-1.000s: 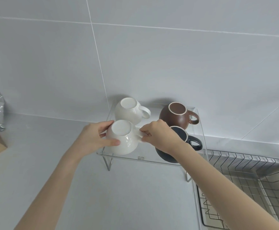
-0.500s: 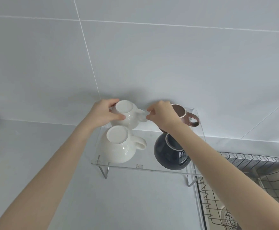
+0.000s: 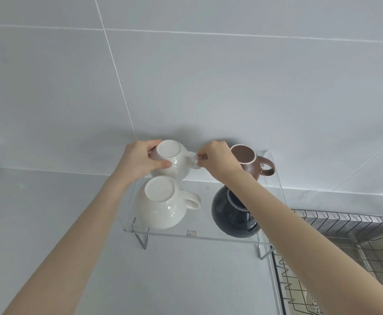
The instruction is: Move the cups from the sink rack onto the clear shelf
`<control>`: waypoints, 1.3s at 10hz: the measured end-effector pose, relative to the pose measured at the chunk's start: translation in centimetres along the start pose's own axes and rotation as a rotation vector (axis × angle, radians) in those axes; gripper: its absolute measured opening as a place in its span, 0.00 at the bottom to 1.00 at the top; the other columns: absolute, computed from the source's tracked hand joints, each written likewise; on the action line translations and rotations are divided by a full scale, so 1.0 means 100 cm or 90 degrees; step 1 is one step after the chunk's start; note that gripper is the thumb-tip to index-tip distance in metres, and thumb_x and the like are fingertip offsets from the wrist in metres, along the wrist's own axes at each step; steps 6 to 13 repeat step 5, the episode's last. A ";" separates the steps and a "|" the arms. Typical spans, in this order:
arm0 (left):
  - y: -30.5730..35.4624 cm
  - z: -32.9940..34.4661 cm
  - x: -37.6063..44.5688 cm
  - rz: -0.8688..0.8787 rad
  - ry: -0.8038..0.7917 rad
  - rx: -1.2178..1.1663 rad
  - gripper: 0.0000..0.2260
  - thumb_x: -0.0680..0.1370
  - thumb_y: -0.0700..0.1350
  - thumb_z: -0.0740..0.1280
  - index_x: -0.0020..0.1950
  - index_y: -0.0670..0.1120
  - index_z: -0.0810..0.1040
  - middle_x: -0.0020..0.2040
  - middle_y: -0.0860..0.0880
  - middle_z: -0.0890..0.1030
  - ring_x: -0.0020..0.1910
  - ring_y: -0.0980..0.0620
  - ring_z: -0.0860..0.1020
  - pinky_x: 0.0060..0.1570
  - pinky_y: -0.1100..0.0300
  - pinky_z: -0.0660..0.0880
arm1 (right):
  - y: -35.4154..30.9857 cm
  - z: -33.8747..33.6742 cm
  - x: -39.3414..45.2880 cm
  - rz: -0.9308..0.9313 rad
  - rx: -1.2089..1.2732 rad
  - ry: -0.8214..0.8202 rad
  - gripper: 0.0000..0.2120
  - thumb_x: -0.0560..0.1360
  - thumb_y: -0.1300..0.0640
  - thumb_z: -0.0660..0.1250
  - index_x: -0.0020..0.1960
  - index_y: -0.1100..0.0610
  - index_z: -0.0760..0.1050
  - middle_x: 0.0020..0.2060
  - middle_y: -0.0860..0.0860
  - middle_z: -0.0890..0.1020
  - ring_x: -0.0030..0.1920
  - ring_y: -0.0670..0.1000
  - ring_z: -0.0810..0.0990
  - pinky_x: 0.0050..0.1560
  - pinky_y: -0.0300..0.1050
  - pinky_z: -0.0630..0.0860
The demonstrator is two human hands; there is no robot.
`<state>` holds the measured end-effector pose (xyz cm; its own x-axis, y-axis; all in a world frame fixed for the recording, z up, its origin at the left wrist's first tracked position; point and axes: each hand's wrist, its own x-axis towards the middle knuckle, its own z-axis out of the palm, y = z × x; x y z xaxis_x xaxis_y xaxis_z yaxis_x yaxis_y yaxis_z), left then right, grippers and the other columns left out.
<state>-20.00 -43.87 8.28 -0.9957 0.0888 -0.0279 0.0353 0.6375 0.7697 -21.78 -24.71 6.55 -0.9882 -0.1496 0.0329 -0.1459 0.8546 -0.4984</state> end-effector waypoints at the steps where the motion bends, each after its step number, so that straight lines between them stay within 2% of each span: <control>1: 0.003 0.001 -0.002 0.002 -0.003 -0.003 0.16 0.58 0.51 0.72 0.44 0.56 0.78 0.43 0.50 0.77 0.44 0.52 0.72 0.54 0.52 0.73 | 0.001 -0.001 -0.001 -0.004 0.004 -0.006 0.07 0.70 0.65 0.64 0.42 0.64 0.81 0.32 0.61 0.76 0.32 0.59 0.69 0.31 0.46 0.66; 2: 0.002 0.004 -0.006 0.015 0.002 -0.006 0.13 0.58 0.53 0.72 0.38 0.63 0.72 0.43 0.51 0.75 0.44 0.52 0.71 0.52 0.54 0.71 | 0.001 -0.003 -0.003 -0.005 0.021 -0.009 0.07 0.70 0.65 0.65 0.43 0.63 0.81 0.32 0.60 0.75 0.33 0.59 0.69 0.28 0.45 0.64; 3: 0.006 0.005 -0.010 -0.003 0.001 -0.007 0.14 0.59 0.55 0.72 0.40 0.63 0.72 0.45 0.50 0.73 0.45 0.51 0.69 0.50 0.58 0.66 | -0.001 -0.006 -0.006 0.009 0.015 -0.040 0.08 0.72 0.64 0.63 0.47 0.64 0.80 0.36 0.61 0.78 0.37 0.61 0.74 0.35 0.48 0.70; 4: 0.003 0.011 -0.008 0.008 0.011 0.052 0.25 0.70 0.46 0.72 0.66 0.47 0.72 0.62 0.46 0.77 0.62 0.48 0.73 0.60 0.61 0.65 | -0.012 -0.018 -0.022 -0.006 0.026 -0.097 0.18 0.75 0.61 0.61 0.65 0.63 0.68 0.53 0.63 0.79 0.55 0.63 0.76 0.53 0.52 0.74; 5: 0.020 0.019 -0.022 0.059 0.073 0.074 0.30 0.74 0.48 0.68 0.73 0.46 0.61 0.75 0.48 0.64 0.74 0.50 0.63 0.66 0.63 0.58 | -0.030 -0.043 -0.081 -0.064 0.150 -0.043 0.23 0.76 0.59 0.61 0.71 0.54 0.62 0.60 0.56 0.77 0.62 0.53 0.74 0.62 0.44 0.70; 13: 0.020 0.019 -0.022 0.059 0.073 0.074 0.30 0.74 0.48 0.68 0.73 0.46 0.61 0.75 0.48 0.64 0.74 0.50 0.63 0.66 0.63 0.58 | -0.030 -0.043 -0.081 -0.064 0.150 -0.043 0.23 0.76 0.59 0.61 0.71 0.54 0.62 0.60 0.56 0.77 0.62 0.53 0.74 0.62 0.44 0.70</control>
